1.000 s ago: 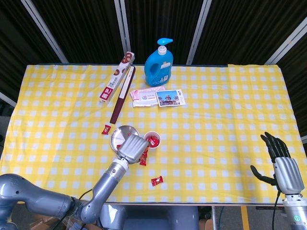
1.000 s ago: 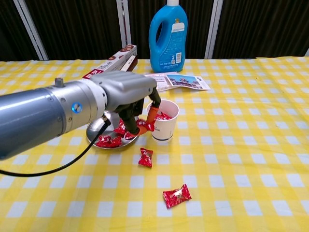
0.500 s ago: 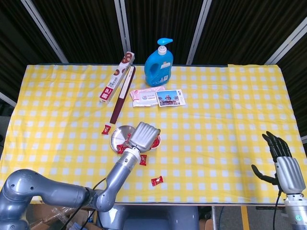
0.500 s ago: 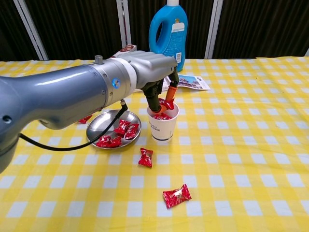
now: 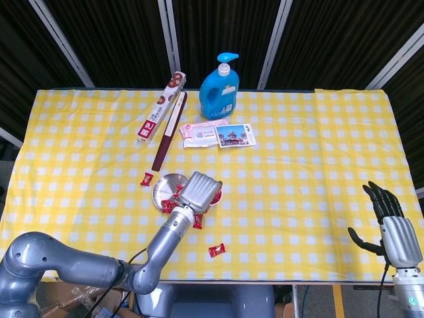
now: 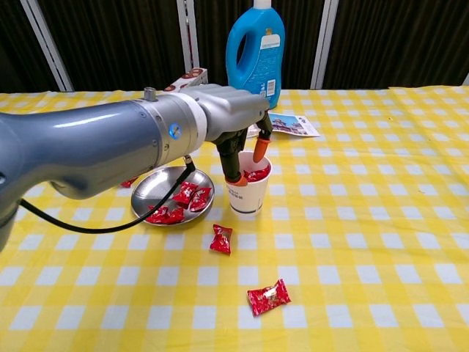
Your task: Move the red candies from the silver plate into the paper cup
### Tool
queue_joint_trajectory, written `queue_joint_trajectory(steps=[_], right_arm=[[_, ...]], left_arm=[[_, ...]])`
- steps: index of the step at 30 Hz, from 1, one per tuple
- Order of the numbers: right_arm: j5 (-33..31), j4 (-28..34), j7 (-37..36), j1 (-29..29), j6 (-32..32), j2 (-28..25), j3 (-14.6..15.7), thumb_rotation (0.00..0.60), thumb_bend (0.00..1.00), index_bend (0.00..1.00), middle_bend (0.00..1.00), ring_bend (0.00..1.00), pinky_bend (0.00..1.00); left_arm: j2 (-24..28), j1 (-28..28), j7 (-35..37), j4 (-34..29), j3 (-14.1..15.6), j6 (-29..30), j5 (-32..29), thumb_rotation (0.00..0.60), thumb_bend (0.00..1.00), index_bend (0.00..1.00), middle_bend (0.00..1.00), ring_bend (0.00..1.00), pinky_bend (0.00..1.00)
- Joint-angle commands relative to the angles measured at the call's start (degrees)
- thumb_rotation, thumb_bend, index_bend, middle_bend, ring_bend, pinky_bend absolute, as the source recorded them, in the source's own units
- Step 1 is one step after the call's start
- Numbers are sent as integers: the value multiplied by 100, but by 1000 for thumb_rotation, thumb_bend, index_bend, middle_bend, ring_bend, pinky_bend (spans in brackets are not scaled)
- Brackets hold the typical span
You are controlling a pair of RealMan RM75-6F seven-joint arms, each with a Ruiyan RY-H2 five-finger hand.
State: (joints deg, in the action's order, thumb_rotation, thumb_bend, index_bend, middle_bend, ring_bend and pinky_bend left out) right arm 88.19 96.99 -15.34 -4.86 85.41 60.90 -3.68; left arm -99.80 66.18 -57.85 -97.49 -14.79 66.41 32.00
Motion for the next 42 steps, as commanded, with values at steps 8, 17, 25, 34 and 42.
queue_joint_trajectory(steps=[8,17,25,34,42], right_arm=[[-12,5,117,-2,-17,42,7,600,360,0,0,0,0],[-21,-2,112,-6,-30,39,3,600,360,0,0,0,0],[-24,-3,60,-1,-22,19,-3,600,360,0,0,0,0],[-19,1,88,2,-18,25,-1,600,360,0,0,0,0],[-18,0,110,-4,-33,30,2,600,361,0,0,0,0]], left_arm=[[685,-178,619,-498,801,-911,1272,600,200,421,984,1000,1000],[445,11,710,-186,975,-1310,1645,600,200,405,981,1000,1000],[234,261,306,29,1031,-1286,1055,600,246,418,981,1000,1000],[137,291,256,283,1211,-1234,777,600,250,431,981,1000,1000],[71,243,399,575,1272,-1242,783,600,250,408,979,1000,1000]])
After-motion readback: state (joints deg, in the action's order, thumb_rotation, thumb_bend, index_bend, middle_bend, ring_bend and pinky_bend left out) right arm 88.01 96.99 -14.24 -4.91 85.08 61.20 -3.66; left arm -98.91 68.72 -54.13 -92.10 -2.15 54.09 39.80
